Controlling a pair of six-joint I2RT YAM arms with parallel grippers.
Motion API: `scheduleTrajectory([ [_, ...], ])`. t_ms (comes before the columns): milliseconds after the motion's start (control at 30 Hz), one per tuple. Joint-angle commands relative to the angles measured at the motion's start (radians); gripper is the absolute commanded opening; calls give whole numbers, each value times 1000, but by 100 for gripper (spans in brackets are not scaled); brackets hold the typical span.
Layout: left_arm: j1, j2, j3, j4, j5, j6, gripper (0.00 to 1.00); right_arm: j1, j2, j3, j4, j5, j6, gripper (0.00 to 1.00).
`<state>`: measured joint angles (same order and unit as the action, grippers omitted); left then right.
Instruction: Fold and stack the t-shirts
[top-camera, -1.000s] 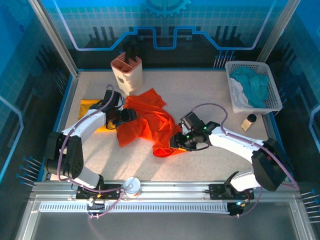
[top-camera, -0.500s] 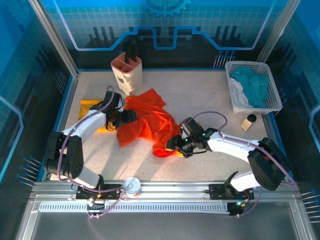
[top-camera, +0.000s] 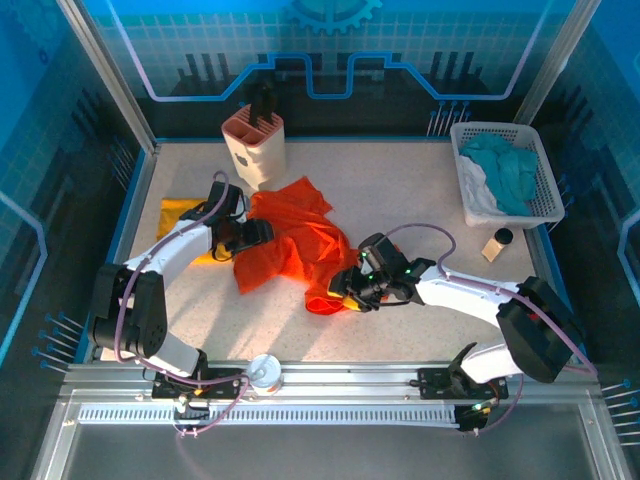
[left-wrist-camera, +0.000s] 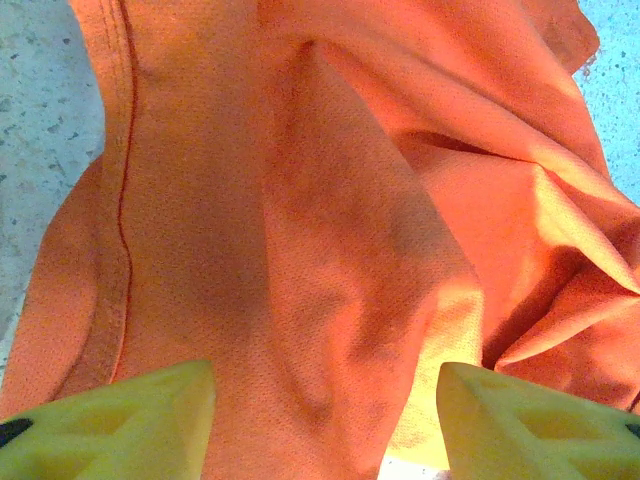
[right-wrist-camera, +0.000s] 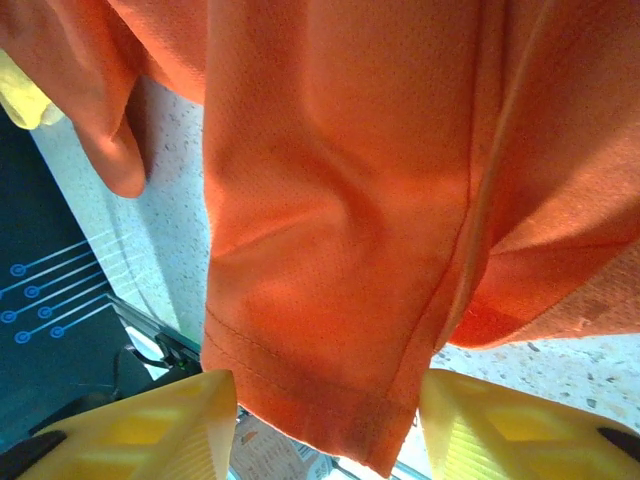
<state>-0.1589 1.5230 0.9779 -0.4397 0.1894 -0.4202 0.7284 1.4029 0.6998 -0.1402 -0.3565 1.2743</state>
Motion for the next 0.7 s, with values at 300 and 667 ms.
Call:
scheduleTrajectory([
  [300, 1, -20, -16, -1, 25, -8, 61, 32, 15, -28, 37, -27, 45, 45],
  [667, 1, -11, -11, -2, 30, -7, 61, 40, 41, -36, 77, -44, 64, 47],
])
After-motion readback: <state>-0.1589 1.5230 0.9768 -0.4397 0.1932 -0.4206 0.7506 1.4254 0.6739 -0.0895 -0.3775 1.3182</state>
